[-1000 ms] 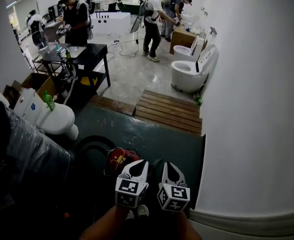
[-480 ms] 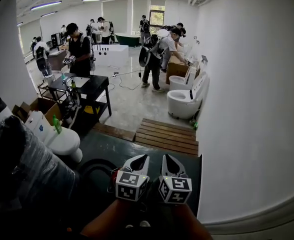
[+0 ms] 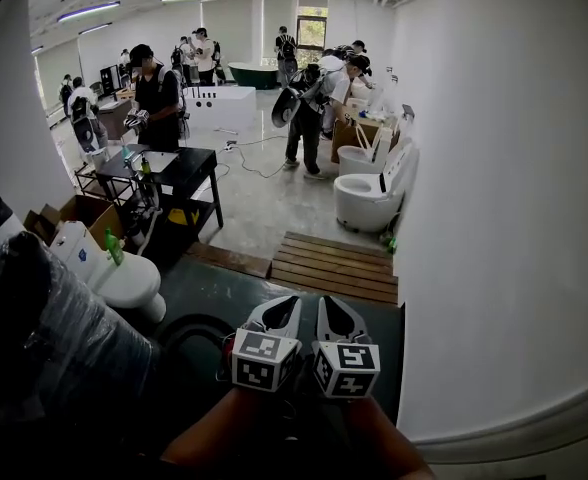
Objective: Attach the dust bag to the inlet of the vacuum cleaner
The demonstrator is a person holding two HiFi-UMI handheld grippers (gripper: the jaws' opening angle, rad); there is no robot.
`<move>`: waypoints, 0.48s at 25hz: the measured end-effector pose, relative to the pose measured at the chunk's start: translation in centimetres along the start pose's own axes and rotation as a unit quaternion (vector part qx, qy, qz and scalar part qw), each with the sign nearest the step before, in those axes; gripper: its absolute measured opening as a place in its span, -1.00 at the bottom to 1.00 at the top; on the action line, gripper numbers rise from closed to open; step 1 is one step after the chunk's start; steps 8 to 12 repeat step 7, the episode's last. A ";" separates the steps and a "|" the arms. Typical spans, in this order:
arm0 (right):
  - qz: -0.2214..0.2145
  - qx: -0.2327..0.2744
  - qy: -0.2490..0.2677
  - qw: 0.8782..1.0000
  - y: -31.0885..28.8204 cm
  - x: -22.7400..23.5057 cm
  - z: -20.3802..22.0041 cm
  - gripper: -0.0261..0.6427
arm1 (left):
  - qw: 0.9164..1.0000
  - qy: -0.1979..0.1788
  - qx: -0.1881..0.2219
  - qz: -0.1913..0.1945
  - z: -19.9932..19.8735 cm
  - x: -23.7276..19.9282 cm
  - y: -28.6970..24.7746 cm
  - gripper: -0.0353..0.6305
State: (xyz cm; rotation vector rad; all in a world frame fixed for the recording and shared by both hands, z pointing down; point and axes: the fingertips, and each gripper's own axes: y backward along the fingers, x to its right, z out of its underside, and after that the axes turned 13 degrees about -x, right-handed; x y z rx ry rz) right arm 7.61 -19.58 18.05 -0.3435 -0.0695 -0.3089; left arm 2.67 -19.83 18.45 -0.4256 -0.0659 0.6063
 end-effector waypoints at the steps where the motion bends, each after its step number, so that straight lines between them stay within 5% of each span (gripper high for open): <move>1: 0.001 0.000 0.000 1.000 -0.1 0.1 -0.1 -0.93 | 1.000 -0.001 0.002 0.000 -0.2 -0.1 -0.1 -0.90; 12: 0.003 0.002 -0.002 1.000 -0.4 0.7 -0.7 -0.93 | 1.000 -0.008 0.004 0.000 -1.2 -0.1 -0.7 -0.90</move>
